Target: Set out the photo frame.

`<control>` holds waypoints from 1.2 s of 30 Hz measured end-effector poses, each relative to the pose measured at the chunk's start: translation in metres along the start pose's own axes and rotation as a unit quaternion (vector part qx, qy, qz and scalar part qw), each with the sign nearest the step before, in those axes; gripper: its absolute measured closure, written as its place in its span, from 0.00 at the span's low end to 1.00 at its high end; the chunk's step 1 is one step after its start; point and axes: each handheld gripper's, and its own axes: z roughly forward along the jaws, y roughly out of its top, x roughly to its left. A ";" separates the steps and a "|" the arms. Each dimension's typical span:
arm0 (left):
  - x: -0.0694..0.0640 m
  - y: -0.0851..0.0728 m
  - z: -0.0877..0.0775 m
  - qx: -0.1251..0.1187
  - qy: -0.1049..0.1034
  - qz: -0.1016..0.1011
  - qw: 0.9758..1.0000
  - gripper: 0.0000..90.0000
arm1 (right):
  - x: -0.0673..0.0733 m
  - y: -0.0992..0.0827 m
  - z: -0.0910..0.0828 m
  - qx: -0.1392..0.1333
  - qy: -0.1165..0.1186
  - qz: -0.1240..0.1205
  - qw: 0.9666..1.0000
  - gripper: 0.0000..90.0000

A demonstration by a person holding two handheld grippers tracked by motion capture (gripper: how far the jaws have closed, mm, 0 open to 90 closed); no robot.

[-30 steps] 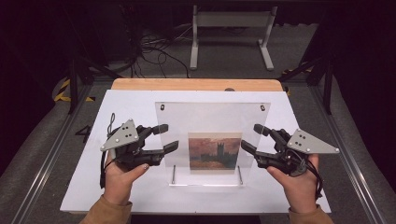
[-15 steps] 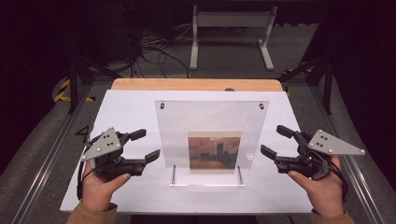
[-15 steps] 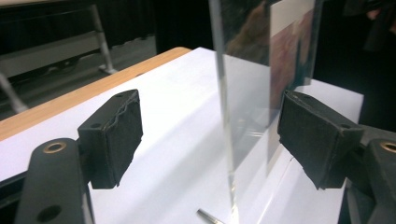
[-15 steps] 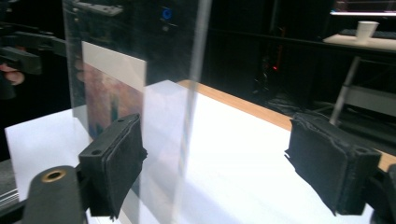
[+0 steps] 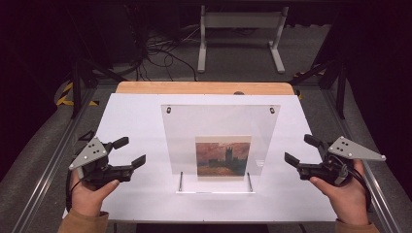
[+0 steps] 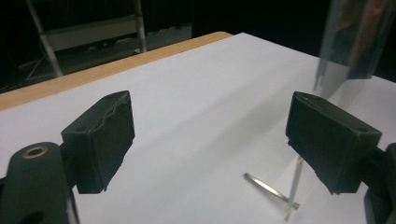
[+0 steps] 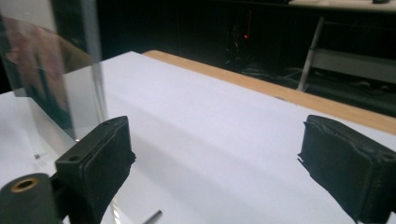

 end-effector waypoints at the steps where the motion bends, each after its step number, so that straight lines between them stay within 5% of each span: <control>1: 0.002 -0.004 0.000 0.001 0.004 -0.002 1.000 0.17 | -0.003 -0.003 0.000 0.004 -0.003 0.004 1.000 0.08; 10: 0.021 -0.035 0.005 0.011 0.011 -0.013 1.000 0.17 | -0.023 -0.032 0.004 0.012 -0.007 0.016 1.000 0.06; 20: 0.023 -0.060 0.012 0.007 0.015 -0.014 1.000 0.18 | -0.037 -0.066 0.016 0.021 -0.004 0.027 0.999 0.05; 30: 0.029 -0.082 0.022 0.018 0.021 -0.044 0.999 0.19 | -0.036 -0.095 0.027 0.035 -0.004 0.036 0.999 0.04; 36: 0.026 -0.089 0.028 0.042 0.023 -0.030 0.998 0.19 | -0.032 -0.110 0.035 0.062 -0.016 0.045 0.997 0.05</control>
